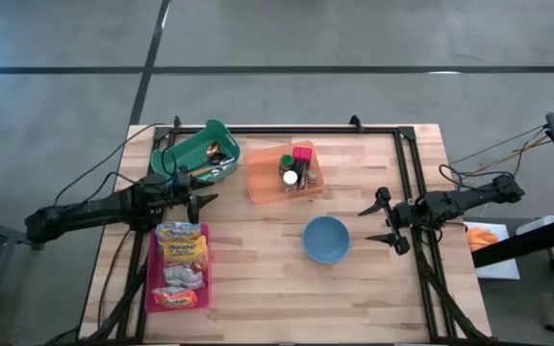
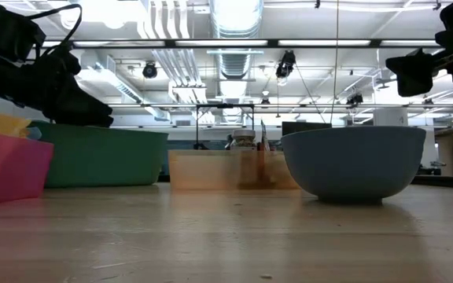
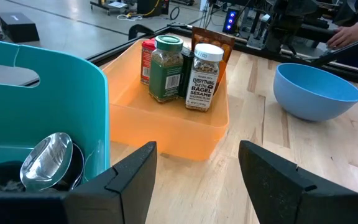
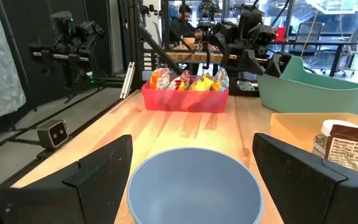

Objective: Pick & Place Food Item
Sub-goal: Return to Home Position

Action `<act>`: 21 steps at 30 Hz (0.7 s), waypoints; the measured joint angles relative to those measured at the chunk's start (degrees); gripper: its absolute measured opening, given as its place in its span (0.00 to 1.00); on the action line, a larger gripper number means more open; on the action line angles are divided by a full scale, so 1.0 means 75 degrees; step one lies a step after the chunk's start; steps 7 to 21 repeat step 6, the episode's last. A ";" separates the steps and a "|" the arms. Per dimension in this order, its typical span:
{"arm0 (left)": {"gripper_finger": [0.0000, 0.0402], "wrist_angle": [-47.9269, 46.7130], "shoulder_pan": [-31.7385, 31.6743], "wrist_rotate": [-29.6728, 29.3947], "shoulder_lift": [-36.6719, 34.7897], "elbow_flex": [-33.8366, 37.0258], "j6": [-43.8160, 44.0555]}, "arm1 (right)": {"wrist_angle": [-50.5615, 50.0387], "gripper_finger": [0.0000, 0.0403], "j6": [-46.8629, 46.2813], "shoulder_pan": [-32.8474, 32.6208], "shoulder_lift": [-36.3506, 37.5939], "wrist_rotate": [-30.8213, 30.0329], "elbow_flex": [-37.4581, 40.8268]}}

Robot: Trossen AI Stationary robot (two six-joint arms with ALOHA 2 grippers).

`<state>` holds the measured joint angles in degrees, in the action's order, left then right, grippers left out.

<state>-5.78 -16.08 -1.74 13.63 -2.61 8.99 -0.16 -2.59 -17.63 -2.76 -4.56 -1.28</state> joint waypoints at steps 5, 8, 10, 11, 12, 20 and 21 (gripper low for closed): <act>0.57 -0.0003 0.0000 0.0000 0.0000 -0.0003 -0.0002 | -0.0003 0.81 0.0003 0.0000 0.0000 0.0001 0.0000; 0.57 -0.0003 0.0000 0.0000 0.0000 -0.0003 -0.0003 | 0.0000 0.81 0.0006 0.0000 0.0000 0.0000 0.0000; 0.57 -0.0003 0.0000 0.0000 0.0000 -0.0003 -0.0003 | 0.0000 0.81 0.0006 0.0000 0.0000 0.0000 0.0000; 0.57 -0.0003 0.0000 0.0000 0.0000 -0.0003 -0.0003 | 0.0000 0.81 0.0006 0.0000 0.0000 0.0000 0.0000; 0.57 -0.0003 0.0000 0.0000 0.0000 -0.0003 -0.0003 | 0.0000 0.81 0.0006 0.0000 0.0000 0.0000 0.0000; 0.57 -0.0003 0.0000 0.0000 0.0000 -0.0003 -0.0003 | 0.0000 0.81 0.0006 0.0000 0.0000 0.0000 0.0000; 0.57 -0.0003 0.0000 0.0000 0.0000 -0.0003 -0.0003 | 0.0000 0.81 0.0006 0.0000 0.0000 0.0000 0.0000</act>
